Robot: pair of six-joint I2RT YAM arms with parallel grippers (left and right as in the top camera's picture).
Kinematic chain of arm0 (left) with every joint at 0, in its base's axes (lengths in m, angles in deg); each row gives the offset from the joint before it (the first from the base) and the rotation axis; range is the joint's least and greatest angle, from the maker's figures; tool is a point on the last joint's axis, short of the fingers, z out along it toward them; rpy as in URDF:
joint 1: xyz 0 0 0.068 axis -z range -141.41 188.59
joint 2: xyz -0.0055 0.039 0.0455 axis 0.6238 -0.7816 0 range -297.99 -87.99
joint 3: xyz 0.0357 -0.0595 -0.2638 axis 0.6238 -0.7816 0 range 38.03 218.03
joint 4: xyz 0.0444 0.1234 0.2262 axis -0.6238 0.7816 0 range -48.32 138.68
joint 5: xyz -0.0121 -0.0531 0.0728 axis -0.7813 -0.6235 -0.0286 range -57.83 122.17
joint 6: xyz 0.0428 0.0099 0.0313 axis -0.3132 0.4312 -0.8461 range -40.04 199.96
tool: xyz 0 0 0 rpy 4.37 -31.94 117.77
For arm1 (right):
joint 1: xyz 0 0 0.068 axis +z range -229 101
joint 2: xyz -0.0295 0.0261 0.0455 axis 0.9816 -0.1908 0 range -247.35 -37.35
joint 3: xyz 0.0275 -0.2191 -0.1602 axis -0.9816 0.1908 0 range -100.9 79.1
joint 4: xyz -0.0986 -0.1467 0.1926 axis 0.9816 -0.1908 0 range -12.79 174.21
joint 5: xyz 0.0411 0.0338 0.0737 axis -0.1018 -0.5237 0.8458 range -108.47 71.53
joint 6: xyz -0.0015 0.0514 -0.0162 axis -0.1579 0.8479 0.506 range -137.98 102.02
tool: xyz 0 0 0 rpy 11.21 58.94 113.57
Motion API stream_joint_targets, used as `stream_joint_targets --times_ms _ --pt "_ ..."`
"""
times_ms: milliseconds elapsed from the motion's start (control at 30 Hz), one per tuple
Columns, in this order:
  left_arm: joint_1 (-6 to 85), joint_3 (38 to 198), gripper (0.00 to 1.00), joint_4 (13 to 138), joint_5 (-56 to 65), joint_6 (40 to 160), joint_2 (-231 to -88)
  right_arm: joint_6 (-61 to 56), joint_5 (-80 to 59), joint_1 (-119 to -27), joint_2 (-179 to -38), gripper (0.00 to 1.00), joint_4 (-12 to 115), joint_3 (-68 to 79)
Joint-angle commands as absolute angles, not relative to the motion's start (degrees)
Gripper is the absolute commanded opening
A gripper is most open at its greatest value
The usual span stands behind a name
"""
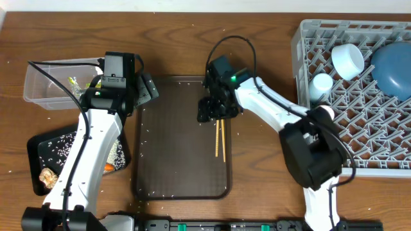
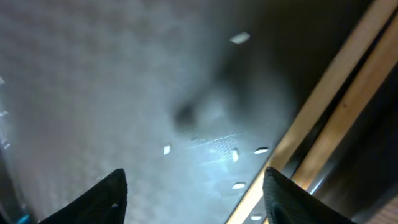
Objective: Sort waste into correct bins and load items into the dishwasher rack
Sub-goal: 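Lower the right gripper onto the wooden chopsticks and grasp them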
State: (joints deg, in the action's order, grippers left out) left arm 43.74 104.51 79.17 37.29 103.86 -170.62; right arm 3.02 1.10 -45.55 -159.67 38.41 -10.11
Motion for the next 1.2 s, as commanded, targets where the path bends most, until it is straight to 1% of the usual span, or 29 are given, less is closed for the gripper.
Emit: stream_joint_targets --times_ms 0,333,500,667,833,933,1033,1133,1167 --pt "43.7 104.8 0.98 79.4 38.2 104.3 -170.2 8.4 -2.1 -46.0 -159.6 0.60 38.3 -9.9" --pt "43.7 104.8 0.98 79.4 38.2 104.3 -170.2 7.6 -5.5 -45.8 -159.6 0.63 36.3 -11.0" --pt "43.7 104.8 0.98 79.4 38.2 104.3 -170.2 5.2 -6.7 -47.3 -159.6 0.64 32.4 -11.4" --pt "43.7 104.8 0.98 79.4 38.2 104.3 -170.2 3.8 -11.2 -50.0 -159.6 0.65 30.1 -11.4" --pt "43.7 104.8 0.98 79.4 38.2 104.3 -170.2 2.6 -15.7 -53.4 -159.6 0.58 29.6 -11.4" --pt "43.7 104.8 0.98 79.4 38.2 104.3 -170.2 1.2 -15.7 -55.3 -159.6 0.47 31.1 -11.4" --pt "43.7 104.8 0.98 79.4 38.2 104.3 -170.2 -1.0 -15.7 -55.7 -159.7 0.37 32.4 -11.4" --pt "43.7 104.8 0.98 79.4 38.2 104.3 -170.2 -2.0 -15.7 -55.3 -160.3 0.30 32.5 -11.4" --pt "43.7 104.8 0.98 79.4 38.2 104.3 -170.2 -2.2 -15.7 -55.0 -160.5 0.29 32.4 -11.2"
